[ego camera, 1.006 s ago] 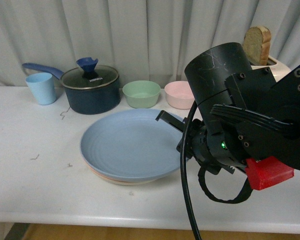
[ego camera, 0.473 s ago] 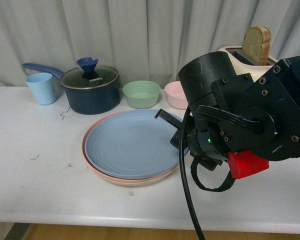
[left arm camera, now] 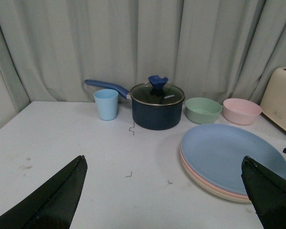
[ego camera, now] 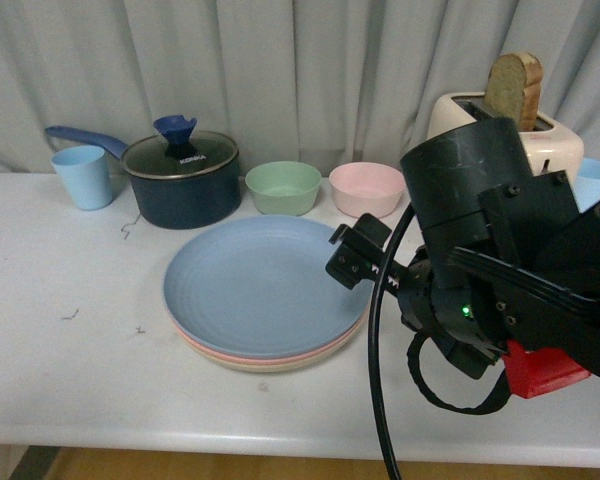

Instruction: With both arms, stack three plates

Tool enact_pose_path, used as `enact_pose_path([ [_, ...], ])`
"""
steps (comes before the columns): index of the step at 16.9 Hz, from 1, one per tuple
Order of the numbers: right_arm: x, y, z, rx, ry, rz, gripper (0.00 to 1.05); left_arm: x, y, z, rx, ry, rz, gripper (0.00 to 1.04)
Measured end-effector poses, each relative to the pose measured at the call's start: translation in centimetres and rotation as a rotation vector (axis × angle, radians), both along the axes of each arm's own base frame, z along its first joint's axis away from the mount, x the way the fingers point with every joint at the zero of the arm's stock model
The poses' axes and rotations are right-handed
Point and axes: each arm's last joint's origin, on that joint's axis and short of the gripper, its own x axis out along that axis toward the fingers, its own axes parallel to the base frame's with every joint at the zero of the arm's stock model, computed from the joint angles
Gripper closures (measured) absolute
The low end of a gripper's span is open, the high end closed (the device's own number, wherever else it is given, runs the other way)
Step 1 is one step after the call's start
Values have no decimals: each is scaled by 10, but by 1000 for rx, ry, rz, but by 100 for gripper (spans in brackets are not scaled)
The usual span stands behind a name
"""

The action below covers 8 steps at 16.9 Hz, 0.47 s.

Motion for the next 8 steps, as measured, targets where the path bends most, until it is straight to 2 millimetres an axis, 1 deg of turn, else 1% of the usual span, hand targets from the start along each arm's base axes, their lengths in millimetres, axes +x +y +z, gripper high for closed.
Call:
enact_pose_path([
  [1, -4, -7, 3, 19, -14, 6, 5, 0, 0, 0, 0, 0, 0, 7],
  [2, -8, -14, 5, 25, -24, 4, 7, 0, 0, 0, 0, 0, 0, 7],
  [3, -13, -24, 8, 36, -39, 6, 7, 0, 0, 0, 0, 0, 0, 7],
  [4, -19, -38, 10, 42, -40, -2, 6, 0, 0, 0, 0, 0, 0, 7],
  [5, -22, -47, 9, 13, -164, -10, 10, 0, 0, 0, 0, 0, 0, 7],
  [6, -26, -58, 6, -75, -293, -34, 17, 0, 0, 0, 0, 0, -1, 7],
  [7, -42, -80, 1, -200, -371, -23, 26, 0, 0, 0, 0, 0, -2, 7],
  [8, -68, -106, 0, -344, -416, 20, 37, 0, 0, 0, 0, 2, 3, 7],
])
